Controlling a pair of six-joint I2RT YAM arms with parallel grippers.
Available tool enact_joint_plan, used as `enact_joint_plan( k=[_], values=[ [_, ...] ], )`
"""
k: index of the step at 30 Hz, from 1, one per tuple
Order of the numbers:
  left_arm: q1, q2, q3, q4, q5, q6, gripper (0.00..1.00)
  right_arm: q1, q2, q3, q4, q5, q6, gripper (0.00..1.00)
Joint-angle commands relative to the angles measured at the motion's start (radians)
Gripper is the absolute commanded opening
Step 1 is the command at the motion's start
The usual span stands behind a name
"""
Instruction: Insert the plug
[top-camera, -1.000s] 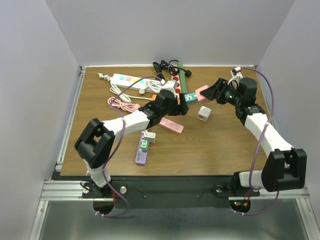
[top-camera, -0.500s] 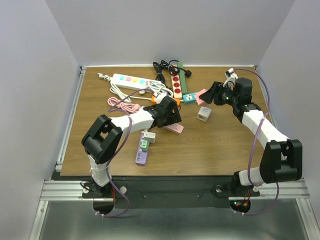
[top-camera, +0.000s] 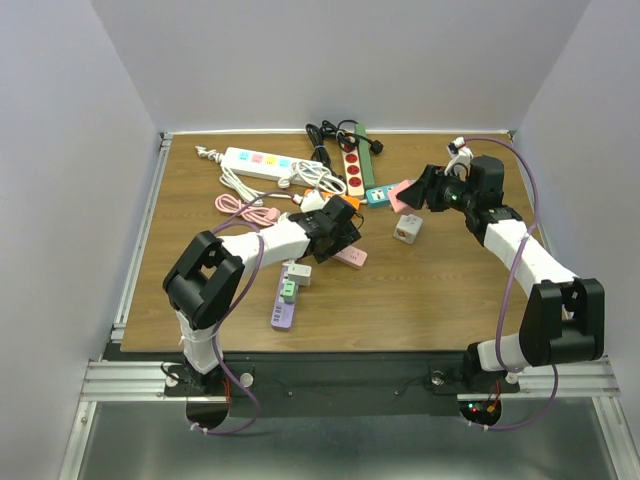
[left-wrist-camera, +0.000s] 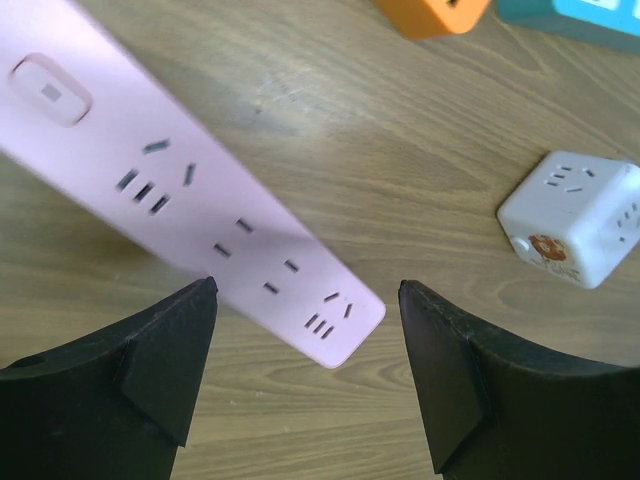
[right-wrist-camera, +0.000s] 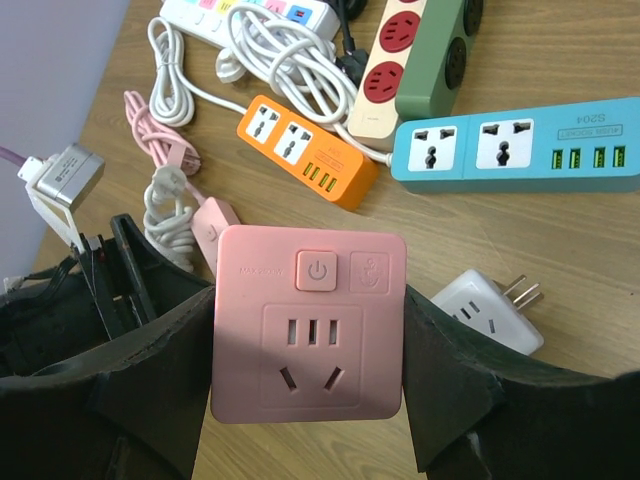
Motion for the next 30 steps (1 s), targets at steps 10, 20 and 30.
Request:
enact_joint_plan(
  k=[10, 20, 30],
  values=[
    [-0.039, 0.033, 0.153, -0.231, -0.144, -0.184, 0.91, -0.002, -0.058, 0.000, 0.049, -0.062, -0.010, 0.00],
    [-0.033, 0.090, 0.197, -0.272, -0.123, -0.190, 0.92, -0.002, -0.100, -0.009, 0.046, -0.067, -0.004, 0.00],
    [-0.029, 0.145, 0.206, -0.272, -0.087, -0.187, 0.93, -0.003, -0.114, -0.026, 0.037, -0.065, -0.015, 0.00]
  ],
)
